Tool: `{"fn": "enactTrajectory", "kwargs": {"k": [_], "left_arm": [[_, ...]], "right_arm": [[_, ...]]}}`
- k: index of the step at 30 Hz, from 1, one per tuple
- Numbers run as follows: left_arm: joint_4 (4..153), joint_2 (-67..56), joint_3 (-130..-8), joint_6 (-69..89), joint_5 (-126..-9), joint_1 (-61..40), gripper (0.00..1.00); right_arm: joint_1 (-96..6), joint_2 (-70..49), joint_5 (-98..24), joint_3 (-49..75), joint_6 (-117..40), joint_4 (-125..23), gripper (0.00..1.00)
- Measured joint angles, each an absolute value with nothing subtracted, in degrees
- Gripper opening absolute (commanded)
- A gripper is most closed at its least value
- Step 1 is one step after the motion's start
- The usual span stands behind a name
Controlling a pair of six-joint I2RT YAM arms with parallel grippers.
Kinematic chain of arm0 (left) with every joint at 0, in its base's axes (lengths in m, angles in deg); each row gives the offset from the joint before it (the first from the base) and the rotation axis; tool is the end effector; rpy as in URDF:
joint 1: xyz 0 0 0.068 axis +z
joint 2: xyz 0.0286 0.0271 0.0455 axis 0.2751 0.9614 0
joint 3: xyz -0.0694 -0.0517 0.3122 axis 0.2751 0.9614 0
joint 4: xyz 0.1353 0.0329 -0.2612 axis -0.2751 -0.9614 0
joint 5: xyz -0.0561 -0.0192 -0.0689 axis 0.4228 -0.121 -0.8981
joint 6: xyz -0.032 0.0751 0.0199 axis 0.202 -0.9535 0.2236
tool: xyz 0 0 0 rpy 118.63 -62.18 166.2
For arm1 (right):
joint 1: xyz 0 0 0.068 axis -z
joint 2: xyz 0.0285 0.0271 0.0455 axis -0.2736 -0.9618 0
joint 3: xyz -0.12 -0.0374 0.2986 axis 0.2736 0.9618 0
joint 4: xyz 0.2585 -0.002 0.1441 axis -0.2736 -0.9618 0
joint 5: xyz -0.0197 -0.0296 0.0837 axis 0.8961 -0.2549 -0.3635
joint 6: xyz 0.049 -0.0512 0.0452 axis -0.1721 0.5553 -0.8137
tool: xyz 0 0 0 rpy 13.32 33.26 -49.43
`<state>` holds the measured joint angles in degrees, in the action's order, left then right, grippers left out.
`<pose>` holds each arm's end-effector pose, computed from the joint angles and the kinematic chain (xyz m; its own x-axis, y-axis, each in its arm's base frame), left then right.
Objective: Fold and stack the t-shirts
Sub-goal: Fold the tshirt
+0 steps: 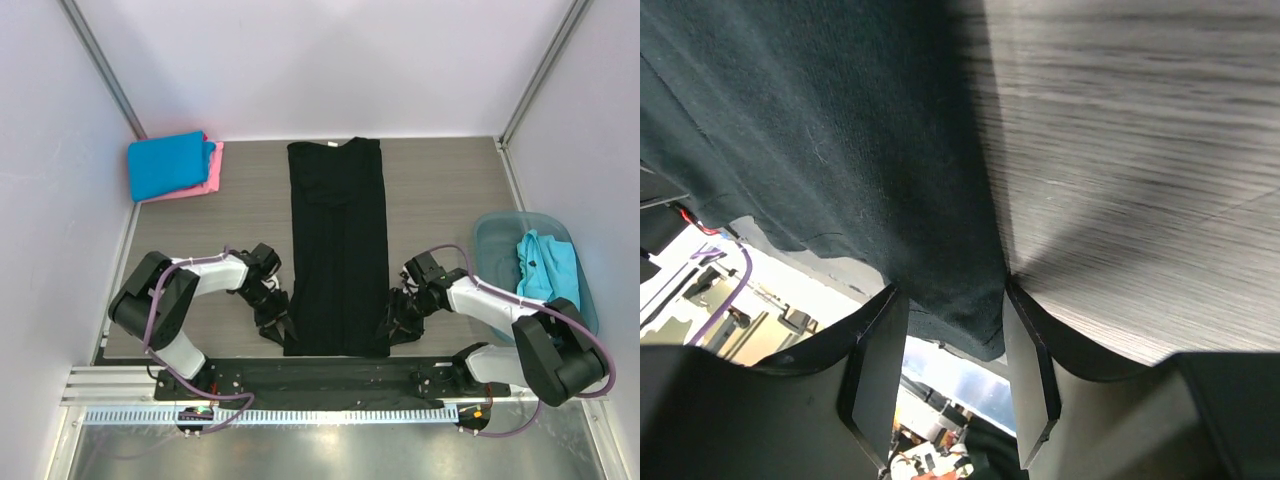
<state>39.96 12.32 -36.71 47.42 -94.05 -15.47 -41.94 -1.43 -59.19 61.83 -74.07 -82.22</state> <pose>0.1954 -0.1683 0.1072 -0.8839 -0.1922 0.4263 -0.3662 0.8514 -0.3755 0.1586 0.1186 0.1228 -0.9727 0.1707 0.1575 0.2284 0.8263 0.5148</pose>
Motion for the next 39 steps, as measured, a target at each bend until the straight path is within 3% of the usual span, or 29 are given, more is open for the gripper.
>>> {"fn": "enactTrajectory", "kwargs": {"k": [3,6,9,10,11,14,17,24,33,37,39], "left_arm": [[40.03,12.8,-36.88,47.57,-94.49,-15.51,0.43],[40.21,12.82,-37.19,47.57,-94.67,-15.67,0.54],[40.51,12.8,-38.1,47.9,-94.84,-15.93,0.58],[40.55,12.8,-38.28,47.88,-94.78,-15.95,0.56],[40.6,12.78,-38.39,47.88,-94.64,-15.97,0.46],[40.88,12.67,-38.37,47.57,-93.35,-16.0,0.29],[40.75,11.95,-38.37,46.87,-91.58,-16.0,0.31],[39.81,7.51,-38.13,45.32,-88.55,-16.0,0.51],[38.83,7.38,-37.47,44.07,-86.97,-16.0,0.31],[37.89,7.38,-37.38,43.77,-86.34,-15.86,0.32],[37.41,7.27,-37.38,43.18,-85.94,-15.78,0.45]], "right_arm": [[-42.03,-1.28,-59.51,62.05,-74.38,-81.83,0.48],[-42.03,-0.93,-59.99,62.62,-74.66,-80.91,0.47],[-42.07,-1.04,-60.78,63.38,-75.19,-79.21,0.32],[-42.1,-1.21,-60.85,63.66,-75.25,-78.55,0.26],[-42.14,-1.47,-60.96,63.93,-75.36,-77.89,0.15],[-42.29,-2.15,-61.46,64.21,-75.45,-76.47,0.02],[-42.44,-1.89,-61.57,64.21,-75.19,-76.19,0.01],[-42.44,1.69,-61.17,64.21,-74.07,-77.24,0.01],[-42.44,2.28,-60.5,64.21,-73.64,-77.78,0.01],[-42.38,3.05,-60.26,64.21,-73.05,-78.13,0.01],[-42.34,3.4,-60.08,64.21,-72.76,-78.24,0.02]]}}
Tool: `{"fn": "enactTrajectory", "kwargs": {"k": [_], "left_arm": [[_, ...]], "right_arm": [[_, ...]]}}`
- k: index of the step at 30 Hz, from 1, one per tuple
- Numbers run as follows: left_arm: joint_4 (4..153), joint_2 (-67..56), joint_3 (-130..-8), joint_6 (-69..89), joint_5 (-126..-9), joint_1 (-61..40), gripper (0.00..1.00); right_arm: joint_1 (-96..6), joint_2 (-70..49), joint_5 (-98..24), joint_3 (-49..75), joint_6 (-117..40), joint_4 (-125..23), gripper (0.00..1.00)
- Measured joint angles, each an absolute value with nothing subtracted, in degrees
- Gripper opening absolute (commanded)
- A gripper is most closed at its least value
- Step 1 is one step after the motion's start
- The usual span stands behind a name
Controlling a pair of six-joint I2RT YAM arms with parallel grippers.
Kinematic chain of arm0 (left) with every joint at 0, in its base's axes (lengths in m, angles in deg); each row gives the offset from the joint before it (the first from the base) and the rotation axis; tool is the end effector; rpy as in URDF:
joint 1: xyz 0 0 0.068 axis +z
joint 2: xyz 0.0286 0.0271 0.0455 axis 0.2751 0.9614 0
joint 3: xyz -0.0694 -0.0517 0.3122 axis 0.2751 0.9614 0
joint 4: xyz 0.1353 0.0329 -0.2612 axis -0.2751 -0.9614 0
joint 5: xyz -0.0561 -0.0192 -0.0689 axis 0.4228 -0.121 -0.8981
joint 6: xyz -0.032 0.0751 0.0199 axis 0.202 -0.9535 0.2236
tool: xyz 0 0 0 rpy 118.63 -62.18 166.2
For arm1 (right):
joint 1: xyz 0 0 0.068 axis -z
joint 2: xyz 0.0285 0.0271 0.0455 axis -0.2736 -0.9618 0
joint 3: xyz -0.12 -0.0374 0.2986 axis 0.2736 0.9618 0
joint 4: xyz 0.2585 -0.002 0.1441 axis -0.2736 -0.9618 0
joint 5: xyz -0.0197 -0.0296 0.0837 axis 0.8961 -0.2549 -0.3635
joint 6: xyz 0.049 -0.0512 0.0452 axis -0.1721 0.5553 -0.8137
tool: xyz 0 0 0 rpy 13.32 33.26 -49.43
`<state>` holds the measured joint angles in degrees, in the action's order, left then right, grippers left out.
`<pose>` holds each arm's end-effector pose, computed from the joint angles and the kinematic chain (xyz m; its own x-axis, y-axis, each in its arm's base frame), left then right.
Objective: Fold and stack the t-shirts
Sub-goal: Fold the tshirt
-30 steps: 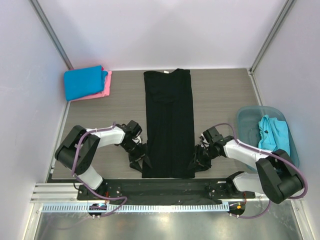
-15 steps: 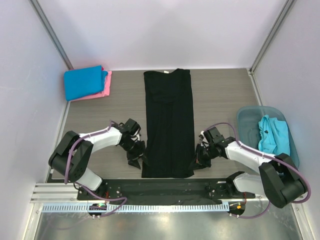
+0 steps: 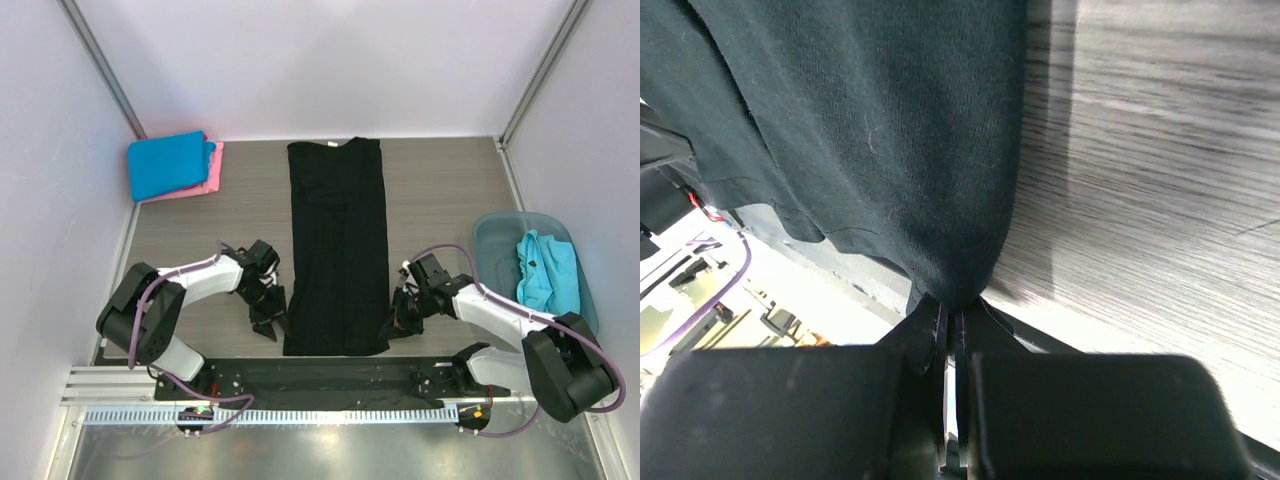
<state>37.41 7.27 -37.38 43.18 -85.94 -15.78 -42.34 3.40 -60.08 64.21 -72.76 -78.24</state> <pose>0.1971 -0.1605 0.1250 -0.9492 -0.1590 0.2714 -0.2531 0.8985 -0.3587 0.1539 0.1189 0.1289 -0.9890 0.1340 0.0621 0.1448 0.7972 0.5861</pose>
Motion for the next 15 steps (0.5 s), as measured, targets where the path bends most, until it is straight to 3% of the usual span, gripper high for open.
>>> {"fn": "enactTrajectory", "kwargs": {"k": [4,5,9,10,12,13,15], "left_arm": [[36.58,6.04,-37.71,41.26,-85.64,-15.71,0.57],[36.45,5.48,-38.06,40.62,-85.57,-15.71,0.59],[34.98,2.5,-41.45,37.41,-85.03,-15.27,0.59],[34.94,1.85,-42.21,36.6,-84.76,-14.81,0.57],[34.87,0.73,-43.31,35.42,-84.2,-12.87,0.5],[34.92,0.45,-43.44,35.03,-83.98,-11.56,0.42],[34.7,0.36,-43.26,34.57,-83.37,-9.33,0.36]], "right_arm": [[-42.07,4.73,-58.55,63.8,-71.67,-80.08,0.4],[-42.03,5.67,-57.72,62.94,-70.6,-81.89,0.43],[-42.05,10.37,-55.43,55.64,-66.84,-88.01,0.45],[-42.07,11.51,-54.94,52.39,-65.66,-89.72,0.39],[-42.29,12.8,-54.9,47.75,-64.02,-90.64,0.31],[-42.73,13.24,-55.71,46.0,-63.61,-90.13,0.3],[-44.48,12.54,-57.92,45.17,-63.63,-88.04,0.3]]}}
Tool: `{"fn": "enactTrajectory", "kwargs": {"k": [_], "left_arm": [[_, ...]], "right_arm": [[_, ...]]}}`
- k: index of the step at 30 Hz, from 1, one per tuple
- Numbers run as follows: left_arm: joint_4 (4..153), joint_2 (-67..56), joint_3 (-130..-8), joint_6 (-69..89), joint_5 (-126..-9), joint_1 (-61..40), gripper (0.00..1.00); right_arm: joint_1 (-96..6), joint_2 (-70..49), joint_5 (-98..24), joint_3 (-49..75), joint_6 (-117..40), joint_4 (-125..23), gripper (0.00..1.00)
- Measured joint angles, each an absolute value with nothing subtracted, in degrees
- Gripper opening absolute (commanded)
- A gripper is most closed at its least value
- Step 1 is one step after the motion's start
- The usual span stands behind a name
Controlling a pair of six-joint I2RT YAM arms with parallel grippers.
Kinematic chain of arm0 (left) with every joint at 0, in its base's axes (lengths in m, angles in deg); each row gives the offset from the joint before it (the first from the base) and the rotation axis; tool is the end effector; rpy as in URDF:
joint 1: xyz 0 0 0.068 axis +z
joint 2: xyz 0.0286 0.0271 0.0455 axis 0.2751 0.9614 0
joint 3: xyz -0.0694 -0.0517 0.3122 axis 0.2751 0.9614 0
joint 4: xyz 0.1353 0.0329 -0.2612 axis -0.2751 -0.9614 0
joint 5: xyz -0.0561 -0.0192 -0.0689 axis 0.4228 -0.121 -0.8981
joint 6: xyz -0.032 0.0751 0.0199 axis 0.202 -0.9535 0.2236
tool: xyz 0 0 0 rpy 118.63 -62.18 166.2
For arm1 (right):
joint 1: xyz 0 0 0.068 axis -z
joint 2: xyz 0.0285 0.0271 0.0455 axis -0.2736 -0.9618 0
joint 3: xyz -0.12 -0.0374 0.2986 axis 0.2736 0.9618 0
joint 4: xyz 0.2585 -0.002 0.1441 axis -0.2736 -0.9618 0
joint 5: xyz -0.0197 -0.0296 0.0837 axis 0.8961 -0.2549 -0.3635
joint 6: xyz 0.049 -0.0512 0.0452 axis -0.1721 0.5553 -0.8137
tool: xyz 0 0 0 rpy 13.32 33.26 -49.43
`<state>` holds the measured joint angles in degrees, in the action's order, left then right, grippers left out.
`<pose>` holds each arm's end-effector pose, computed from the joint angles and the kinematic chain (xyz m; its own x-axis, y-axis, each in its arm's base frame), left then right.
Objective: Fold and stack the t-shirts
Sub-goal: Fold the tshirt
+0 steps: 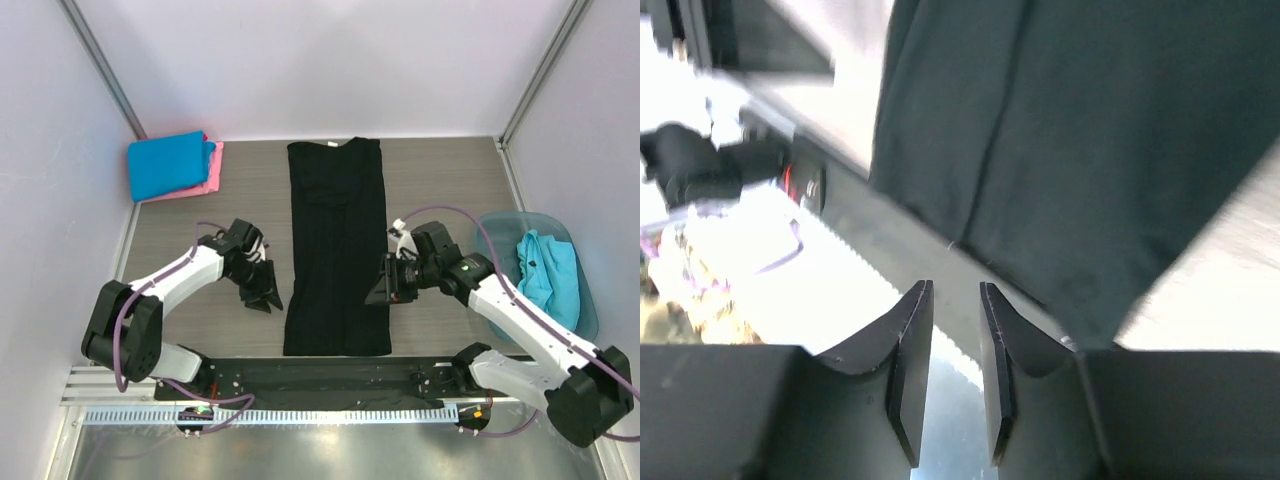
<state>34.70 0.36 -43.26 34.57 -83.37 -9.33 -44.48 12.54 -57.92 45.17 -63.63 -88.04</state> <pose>0.2308 -0.1420 0.1798 -0.9899 -0.1343 0.0446 -0.1398 0.8781 -0.4576 0.1809 0.1390 0.2600 -0.9457 0.0088 -0.3249 -0.2152 0.7321 0.6462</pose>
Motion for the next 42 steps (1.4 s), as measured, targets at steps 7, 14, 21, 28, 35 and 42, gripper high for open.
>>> {"fn": "enactTrajectory", "kwargs": {"k": [7,14,21,28,35,42], "left_arm": [[34.7,0.38,-39.59,33.89,-83.13,-8.0,0.33],[35.29,0.4,-36.9,35.35,-83.89,-8.0,0.4],[36.86,1.65,-35.44,37.74,-85.38,-8.02,0.36],[38.37,1.74,-34.28,39.7,-86.6,-8.5,0.34],[39.09,1.65,-32.88,40.91,-87.02,-8.54,0.34],[39.68,-0.05,-32.44,41.76,-87.65,-8.54,0.34]], "right_arm": [[-51.06,4.84,-64.47,51.53,-67.01,-81.06,0.38],[-57.33,1.06,-66.59,52.08,-69.64,-76.56,0.42],[-60.24,-6.11,-66.84,52.06,-71.65,-73.37,0.38],[-60.78,-11.42,-67.08,51.75,-72.68,-71.36,0.36],[-63.65,-15.81,-67.56,49.46,-72.94,-69.09,0.37],[-65.35,-21.54,-68.06,46.88,-73.38,-67.8,0.38]]}}
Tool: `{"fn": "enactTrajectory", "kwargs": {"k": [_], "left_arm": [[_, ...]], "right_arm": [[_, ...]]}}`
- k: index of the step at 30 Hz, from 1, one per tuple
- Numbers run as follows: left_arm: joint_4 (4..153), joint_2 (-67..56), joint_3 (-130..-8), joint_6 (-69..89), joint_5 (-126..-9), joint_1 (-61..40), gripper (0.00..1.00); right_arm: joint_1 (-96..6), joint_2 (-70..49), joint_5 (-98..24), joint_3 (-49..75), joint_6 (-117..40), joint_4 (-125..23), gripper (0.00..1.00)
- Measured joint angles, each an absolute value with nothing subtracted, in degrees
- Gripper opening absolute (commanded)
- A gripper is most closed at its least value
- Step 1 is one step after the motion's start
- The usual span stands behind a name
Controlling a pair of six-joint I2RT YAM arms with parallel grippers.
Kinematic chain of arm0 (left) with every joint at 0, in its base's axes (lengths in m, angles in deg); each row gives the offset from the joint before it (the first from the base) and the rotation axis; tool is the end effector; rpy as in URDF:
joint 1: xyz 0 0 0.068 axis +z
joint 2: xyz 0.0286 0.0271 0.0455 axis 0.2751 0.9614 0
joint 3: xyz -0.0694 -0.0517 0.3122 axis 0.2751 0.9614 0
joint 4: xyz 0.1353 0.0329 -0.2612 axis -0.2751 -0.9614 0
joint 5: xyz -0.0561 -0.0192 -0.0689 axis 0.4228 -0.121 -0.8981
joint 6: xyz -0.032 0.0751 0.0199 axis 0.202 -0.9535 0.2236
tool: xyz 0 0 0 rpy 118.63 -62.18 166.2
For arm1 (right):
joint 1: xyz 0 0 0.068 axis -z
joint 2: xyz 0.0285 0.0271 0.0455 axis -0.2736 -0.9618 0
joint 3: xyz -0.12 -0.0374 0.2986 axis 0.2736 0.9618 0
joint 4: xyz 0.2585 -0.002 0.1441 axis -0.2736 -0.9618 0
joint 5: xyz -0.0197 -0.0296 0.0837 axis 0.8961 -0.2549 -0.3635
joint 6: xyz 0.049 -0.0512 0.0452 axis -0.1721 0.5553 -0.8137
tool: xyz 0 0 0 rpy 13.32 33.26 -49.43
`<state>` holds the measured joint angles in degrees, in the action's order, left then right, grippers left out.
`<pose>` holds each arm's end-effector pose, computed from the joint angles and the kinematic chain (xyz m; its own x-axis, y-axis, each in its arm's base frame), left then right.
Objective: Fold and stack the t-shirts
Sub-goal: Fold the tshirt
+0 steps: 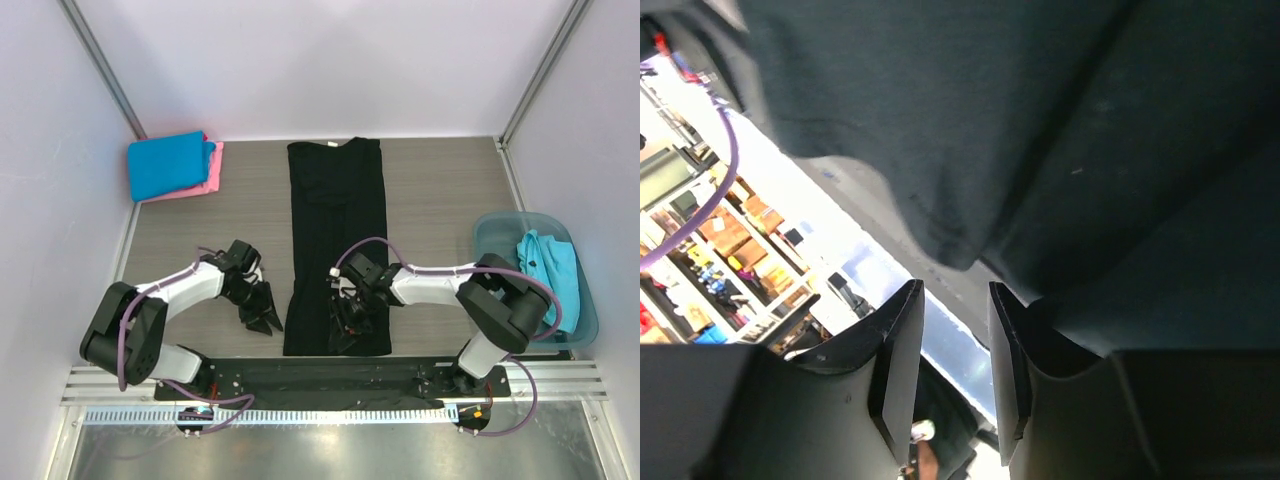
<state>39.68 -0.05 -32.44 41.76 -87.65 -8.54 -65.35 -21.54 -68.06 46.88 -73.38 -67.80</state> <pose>0.1945 -0.1268 0.1329 -0.9460 -0.2385 0.2197 -0.3140 0.8427 -0.4374 0.1647 0.2639 0.1298 -0.9448 -0.3127 0.0976 -0.1629 0.7071 0.6881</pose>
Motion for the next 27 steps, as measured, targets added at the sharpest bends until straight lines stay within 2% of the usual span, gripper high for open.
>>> {"fn": "enactTrajectory", "kwargs": {"k": [10,19,23,27], "left_arm": [[39.88,-2.66,-30.98,42.94,-88.2,-8.54,0.34],[40.1,-3.35,-30.52,43.03,-88.22,-8.54,0.35],[40.14,-3.35,-30.52,43.03,-88.22,-8.54,0.35],[40.14,-3.35,-30.52,43.0,-88.2,-8.5,0.35]], "right_arm": [[-65.64,-25.06,-68.04,46.27,-74.58,-67.88,0.38],[-66.33,-26.87,-68.58,45.0,-74.62,-67.12,0.24],[-66.44,-26.87,-68.91,45.02,-74.84,-66.79,0.1],[-66.44,-26.26,-68.85,45.57,-75.28,-66.57,0.03]]}}
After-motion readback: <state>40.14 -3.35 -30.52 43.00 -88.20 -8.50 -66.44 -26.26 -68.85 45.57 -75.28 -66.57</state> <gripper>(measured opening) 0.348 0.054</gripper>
